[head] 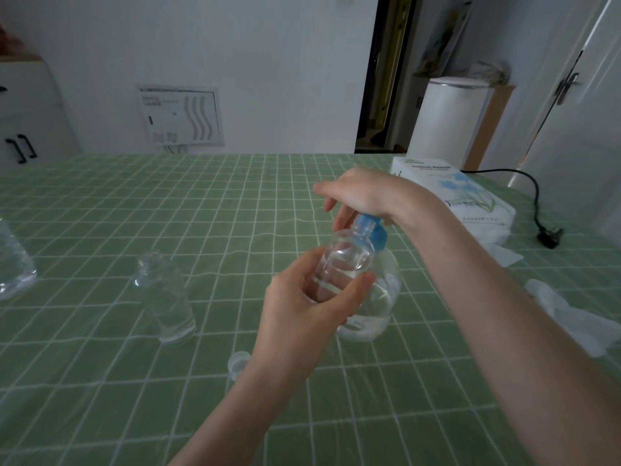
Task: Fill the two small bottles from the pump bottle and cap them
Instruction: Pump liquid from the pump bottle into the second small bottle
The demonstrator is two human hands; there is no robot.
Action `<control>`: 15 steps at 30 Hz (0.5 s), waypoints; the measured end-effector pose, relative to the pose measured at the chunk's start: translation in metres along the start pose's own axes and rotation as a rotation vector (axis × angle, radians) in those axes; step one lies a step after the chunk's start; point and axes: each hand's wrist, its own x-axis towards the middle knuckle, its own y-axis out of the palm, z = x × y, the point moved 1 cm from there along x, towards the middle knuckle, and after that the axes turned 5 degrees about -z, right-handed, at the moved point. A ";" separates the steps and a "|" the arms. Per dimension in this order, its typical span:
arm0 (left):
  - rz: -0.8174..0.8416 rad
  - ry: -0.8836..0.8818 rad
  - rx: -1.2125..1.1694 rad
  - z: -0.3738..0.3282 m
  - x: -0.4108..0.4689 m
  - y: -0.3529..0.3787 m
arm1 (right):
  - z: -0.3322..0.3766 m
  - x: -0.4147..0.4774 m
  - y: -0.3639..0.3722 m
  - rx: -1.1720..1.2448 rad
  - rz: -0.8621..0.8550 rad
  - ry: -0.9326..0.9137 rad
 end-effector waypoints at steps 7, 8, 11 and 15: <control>-0.002 -0.009 0.019 0.003 0.000 -0.002 | -0.004 0.001 0.006 0.005 0.029 0.019; -0.003 -0.013 0.018 0.004 -0.001 -0.002 | -0.005 0.001 0.007 0.010 0.032 0.021; -0.005 -0.008 0.019 0.005 -0.001 -0.003 | -0.005 0.001 0.008 0.024 0.020 0.018; -0.005 -0.007 0.021 0.004 -0.001 -0.002 | -0.003 0.000 0.006 0.018 -0.008 0.001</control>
